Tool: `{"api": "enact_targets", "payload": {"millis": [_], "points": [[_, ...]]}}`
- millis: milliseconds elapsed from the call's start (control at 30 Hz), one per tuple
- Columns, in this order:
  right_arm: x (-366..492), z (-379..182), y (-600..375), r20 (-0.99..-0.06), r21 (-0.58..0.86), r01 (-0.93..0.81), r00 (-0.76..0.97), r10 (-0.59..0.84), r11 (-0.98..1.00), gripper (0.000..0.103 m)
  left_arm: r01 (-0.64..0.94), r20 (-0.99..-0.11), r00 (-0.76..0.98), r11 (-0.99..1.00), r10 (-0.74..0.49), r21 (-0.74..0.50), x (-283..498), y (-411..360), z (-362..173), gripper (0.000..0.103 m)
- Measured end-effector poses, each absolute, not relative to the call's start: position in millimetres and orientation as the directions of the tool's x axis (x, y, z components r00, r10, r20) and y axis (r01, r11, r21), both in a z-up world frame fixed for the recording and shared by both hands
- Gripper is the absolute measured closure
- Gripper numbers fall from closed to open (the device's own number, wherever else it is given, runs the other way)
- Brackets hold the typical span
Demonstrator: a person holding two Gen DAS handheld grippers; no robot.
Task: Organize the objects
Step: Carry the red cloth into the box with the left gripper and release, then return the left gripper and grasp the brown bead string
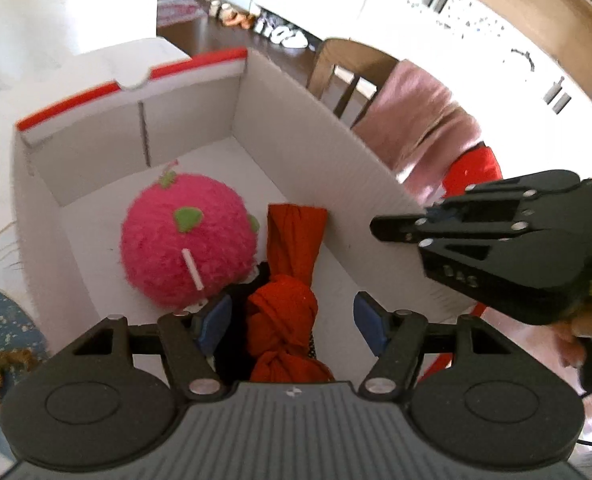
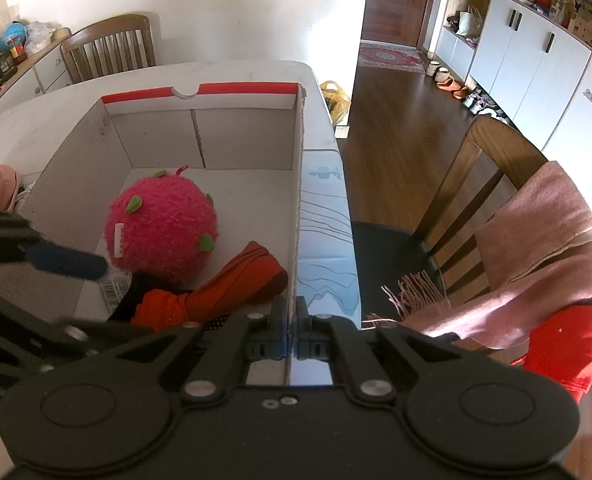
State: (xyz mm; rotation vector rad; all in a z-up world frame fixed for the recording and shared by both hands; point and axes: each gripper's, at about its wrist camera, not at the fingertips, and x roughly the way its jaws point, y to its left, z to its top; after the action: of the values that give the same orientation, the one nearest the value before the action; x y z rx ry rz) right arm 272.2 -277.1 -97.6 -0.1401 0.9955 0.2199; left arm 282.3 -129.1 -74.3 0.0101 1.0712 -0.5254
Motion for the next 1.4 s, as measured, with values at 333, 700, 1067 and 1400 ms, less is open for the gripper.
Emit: {"api": "enact_targets", "payload": {"millis": [333,700,1067,1400], "points": [[272.4,-99.1,-276.6,-0.844,-0.017,-0.248,0.523,0.119,0.969,0.1,0.364,-0.743,0.541,0.906,-0.394,-0.215,256.9,-86.3,-22.0,0.036],[270.9,-99.6,-276.9,-0.846,-0.02,-0.251,0.52,0.118,0.968,0.1,0.131,-0.73,0.661,0.984,-0.174,-0.116,240.8,-3.1,-21.1,0.022],[271.1,-99.0,-279.4,-0.85,-0.025,-0.254,0.515,0.113,0.967,0.1,0.05,-0.796,0.604,0.999,-0.04,-0.012,244.0,22.7,-86.8,0.022],[271.3,-99.0,-280.6,-0.851,-0.026,-0.252,0.513,0.111,0.967,0.1,0.074,-0.818,0.574,0.997,-0.037,0.007,251.5,15.0,-123.3,0.022]]}}
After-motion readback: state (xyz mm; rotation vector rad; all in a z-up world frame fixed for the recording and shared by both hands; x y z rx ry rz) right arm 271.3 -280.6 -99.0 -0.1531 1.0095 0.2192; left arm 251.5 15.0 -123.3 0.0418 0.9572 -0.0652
